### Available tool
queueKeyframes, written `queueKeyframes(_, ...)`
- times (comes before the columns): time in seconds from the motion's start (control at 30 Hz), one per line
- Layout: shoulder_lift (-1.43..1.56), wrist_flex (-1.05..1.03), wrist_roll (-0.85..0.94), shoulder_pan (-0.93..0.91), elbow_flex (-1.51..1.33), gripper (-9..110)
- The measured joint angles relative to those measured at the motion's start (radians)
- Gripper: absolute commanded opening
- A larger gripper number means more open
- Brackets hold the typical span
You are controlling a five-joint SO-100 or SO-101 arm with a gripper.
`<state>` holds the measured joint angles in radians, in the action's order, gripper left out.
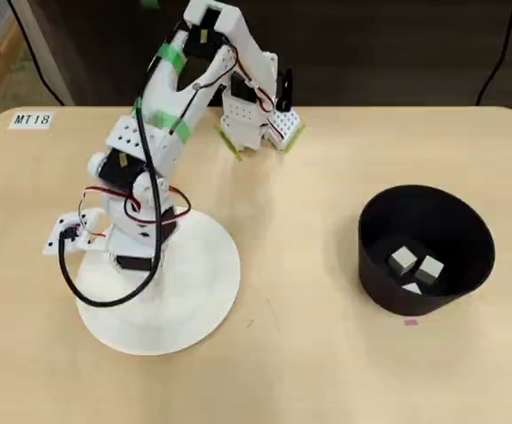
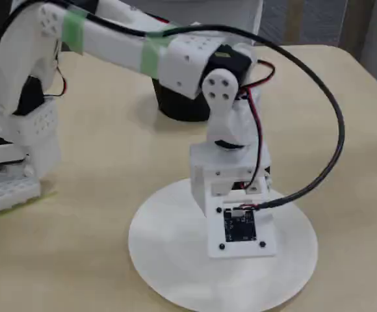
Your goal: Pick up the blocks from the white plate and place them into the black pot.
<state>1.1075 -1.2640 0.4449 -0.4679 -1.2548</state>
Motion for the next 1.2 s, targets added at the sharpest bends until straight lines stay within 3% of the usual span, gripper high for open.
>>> queueKeyframes(0.4,0.149,0.058,0.009,0.071,0.006,-2)
queueKeyframes(0.6,0.393,0.133,-0.032,0.319,0.006,-2)
queueKeyframes(0.9,0.638,0.135,-0.117,0.833,-0.015,-2)
queueKeyframes(1.2,0.747,0.272,-0.233,1.048,-0.428,-2)
